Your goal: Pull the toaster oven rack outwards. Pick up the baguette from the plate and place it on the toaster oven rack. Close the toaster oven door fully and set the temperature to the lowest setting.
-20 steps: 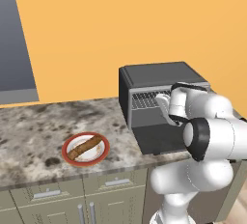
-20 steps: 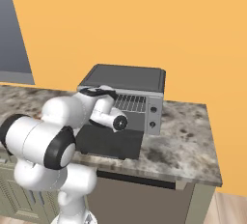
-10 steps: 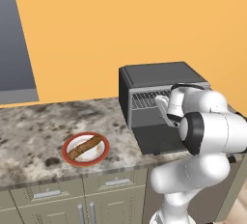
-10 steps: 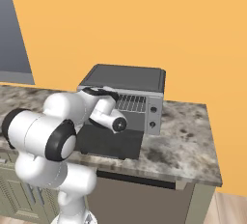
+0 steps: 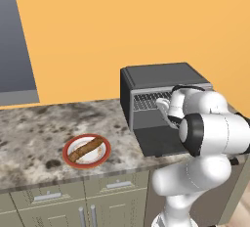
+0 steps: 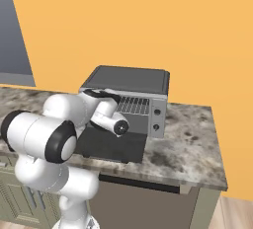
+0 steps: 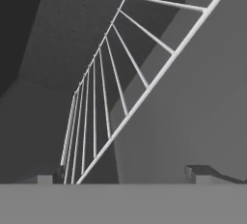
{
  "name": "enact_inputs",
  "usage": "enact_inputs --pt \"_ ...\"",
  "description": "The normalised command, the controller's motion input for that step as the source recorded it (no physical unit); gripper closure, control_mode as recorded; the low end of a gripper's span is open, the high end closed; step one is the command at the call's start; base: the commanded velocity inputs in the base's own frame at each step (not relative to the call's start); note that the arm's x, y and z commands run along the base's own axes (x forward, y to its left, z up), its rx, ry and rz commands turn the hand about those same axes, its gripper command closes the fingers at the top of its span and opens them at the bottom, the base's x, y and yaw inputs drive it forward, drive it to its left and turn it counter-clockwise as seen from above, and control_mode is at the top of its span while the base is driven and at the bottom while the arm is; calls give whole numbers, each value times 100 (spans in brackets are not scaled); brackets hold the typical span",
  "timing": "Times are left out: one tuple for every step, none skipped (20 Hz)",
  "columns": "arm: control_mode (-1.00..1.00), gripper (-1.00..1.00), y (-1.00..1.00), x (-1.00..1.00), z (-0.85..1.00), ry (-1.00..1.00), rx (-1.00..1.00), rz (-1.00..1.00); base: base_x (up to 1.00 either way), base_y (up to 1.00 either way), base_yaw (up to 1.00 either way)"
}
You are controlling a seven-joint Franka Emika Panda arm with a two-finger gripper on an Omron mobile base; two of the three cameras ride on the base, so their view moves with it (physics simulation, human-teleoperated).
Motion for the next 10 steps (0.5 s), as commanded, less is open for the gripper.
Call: enact_inputs --pt "-100 -100 0 0 0 0 -6 0 0 0 0" --pt "-100 -100 0 0 0 0 -7 0 0 0 0" --pt "-100 -100 0 0 0 0 -7 0 0 0 0" --pt "-100 -100 0 0 0 0 -7 0 0 0 0" --pt "-100 -100 0 0 0 0 -7 0 0 0 0" --pt "-100 -100 0 0 0 0 -7 0 0 0 0" --pt "-100 -100 0 0 0 0 -7 0 0 0 0" --pt "-100 -100 0 0 0 0 -7 0 0 0 0" --pt "-100 -100 0 0 0 0 -7 0 0 0 0" --pt "-100 -100 0 0 0 0 -7 0 0 0 0"
